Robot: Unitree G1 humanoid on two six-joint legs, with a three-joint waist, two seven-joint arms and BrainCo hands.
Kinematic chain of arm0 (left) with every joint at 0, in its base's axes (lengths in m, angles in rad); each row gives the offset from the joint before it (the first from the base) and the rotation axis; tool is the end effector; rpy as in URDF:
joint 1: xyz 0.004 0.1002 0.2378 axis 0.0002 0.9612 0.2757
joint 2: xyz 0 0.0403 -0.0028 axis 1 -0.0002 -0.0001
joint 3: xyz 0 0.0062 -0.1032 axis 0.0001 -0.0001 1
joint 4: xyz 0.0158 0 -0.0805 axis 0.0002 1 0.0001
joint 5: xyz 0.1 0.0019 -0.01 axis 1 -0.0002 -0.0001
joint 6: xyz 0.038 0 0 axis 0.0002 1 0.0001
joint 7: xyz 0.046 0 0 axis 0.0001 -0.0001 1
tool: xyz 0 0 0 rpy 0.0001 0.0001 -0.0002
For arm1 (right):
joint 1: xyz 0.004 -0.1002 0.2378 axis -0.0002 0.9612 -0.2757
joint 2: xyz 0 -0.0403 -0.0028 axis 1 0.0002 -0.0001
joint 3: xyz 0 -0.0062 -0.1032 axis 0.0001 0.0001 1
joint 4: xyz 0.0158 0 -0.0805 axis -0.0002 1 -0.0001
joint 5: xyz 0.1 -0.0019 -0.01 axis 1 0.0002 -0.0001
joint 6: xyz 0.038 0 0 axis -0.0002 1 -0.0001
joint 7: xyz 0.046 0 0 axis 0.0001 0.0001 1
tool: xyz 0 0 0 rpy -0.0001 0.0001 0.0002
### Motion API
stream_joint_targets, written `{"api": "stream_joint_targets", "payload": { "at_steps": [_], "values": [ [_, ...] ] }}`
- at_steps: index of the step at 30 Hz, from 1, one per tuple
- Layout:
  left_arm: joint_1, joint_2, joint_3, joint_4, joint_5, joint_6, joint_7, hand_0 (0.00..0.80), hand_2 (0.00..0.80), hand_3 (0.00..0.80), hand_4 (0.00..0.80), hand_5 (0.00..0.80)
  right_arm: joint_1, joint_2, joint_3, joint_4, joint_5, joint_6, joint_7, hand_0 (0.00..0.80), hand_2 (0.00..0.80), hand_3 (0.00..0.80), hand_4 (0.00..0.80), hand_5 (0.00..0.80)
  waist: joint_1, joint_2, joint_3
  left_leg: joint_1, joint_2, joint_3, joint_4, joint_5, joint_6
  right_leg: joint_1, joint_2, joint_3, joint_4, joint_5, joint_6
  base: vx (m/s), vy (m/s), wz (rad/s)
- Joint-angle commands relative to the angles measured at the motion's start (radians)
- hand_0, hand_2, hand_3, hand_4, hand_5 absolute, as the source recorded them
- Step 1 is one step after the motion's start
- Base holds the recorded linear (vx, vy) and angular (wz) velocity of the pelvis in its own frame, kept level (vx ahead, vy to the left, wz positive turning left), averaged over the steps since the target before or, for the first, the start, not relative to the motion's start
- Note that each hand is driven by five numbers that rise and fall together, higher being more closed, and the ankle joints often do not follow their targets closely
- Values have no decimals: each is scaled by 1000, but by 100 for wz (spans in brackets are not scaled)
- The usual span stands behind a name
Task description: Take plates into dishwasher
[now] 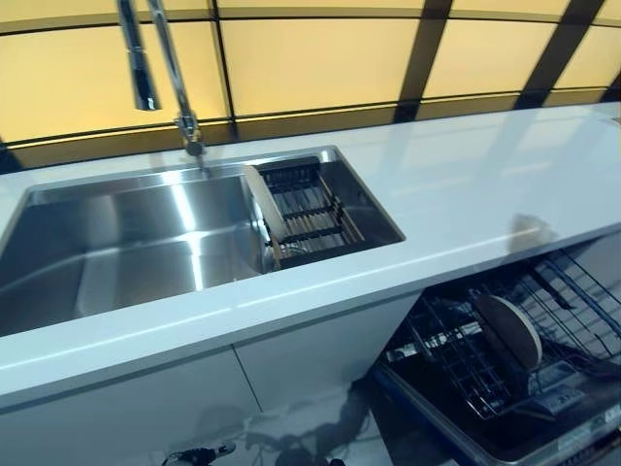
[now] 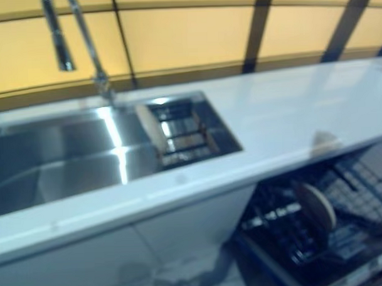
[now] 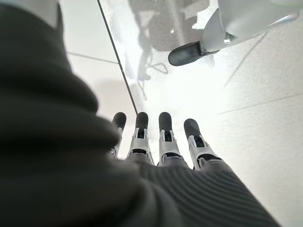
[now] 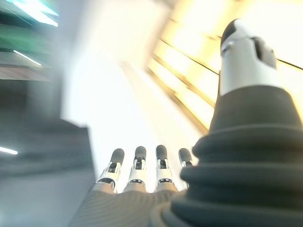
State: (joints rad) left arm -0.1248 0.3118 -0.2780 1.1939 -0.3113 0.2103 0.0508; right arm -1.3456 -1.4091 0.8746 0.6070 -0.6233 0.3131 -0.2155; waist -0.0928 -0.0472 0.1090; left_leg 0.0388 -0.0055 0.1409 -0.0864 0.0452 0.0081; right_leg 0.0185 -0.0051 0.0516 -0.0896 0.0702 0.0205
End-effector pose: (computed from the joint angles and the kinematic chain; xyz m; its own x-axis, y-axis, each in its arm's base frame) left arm 0.1128 0.2362 -0.1021 0.2719 0.2394 -0.9321 -0.0161 0.9696 0.2443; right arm 0.2602 -0.3451 0.3600 0.6936 -0.2610 0.6714 0.4042 -0.6305 -0.6626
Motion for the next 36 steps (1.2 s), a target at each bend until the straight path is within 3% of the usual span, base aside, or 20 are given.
{"api": "stream_joint_targets", "payload": {
  "at_steps": [1, 4, 7, 13, 17, 25, 36],
  "values": [
    [18, 39, -19, -4, -35, 10, 25, 0, 0, 0, 0, 0, -140, 30, 71, -63, -136, -125, -35, 0, 0, 0, 0, 0, 61, -55, -20, 27, -66, -82, -1, -106, 54, 4, 56, -28, 2, -47, 30, 31, -40, 28],
    [28, 37, -13, -10, -44, 16, 42, 0, 0, 0, 0, 0, -176, 47, 106, -109, -200, -211, -52, 0, 0, 0, 0, 0, 74, -53, -12, 19, -64, -90, -1, -102, 52, 0, 52, -49, 2, -50, 31, 33, -59, 33],
    [29, 38, 0, -15, -62, 16, 65, 0, 0, 0, 0, 0, -238, 94, 165, -151, -283, -279, -69, 0, 0, 0, 0, 0, 92, -49, 11, -13, -51, -79, -1, -87, 38, -18, 45, -99, 2, -54, 30, -17, -66, 30],
    [1, 19, -48, -40, -62, 39, -2, 0, 0, 0, 0, 0, -303, 166, 220, -188, -369, -267, 10, 0, 0, 0, 0, 0, 106, -35, 63, -120, -57, -111, -1, -36, 18, -96, 30, -162, 2, -36, 32, -130, 34, 47],
    [6, 22, -77, -50, -89, 40, -14, 0, 0, 0, 0, 0, -319, 194, 252, -195, -403, -294, -3, 0, 0, 0, 0, 0, 120, -34, 97, -149, -66, -129, -1, -24, 22, -122, 29, -167, 2, -27, 35, -62, 71, 19],
    [3, 48, -67, -73, -117, 22, -10, 0, 0, 0, 0, 0, -332, 224, 271, -212, -470, -298, 30, 0, 0, 0, 0, 0, 136, -40, 150, -205, -66, -130, -1, -1, 13, -173, 23, -200, 2, -12, 42, -62, 47, 6],
    [2, 54, -48, -72, -126, 5, -4, 0, 0, 0, 0, 0, -319, 241, 273, -220, -496, -306, 40, 0, 0, 0, 0, 0, 147, -68, 162, -217, -65, -135, -1, 0, 7, -180, 22, -226, 2, -13, 45, -23, 2, 7]
  ]
}}
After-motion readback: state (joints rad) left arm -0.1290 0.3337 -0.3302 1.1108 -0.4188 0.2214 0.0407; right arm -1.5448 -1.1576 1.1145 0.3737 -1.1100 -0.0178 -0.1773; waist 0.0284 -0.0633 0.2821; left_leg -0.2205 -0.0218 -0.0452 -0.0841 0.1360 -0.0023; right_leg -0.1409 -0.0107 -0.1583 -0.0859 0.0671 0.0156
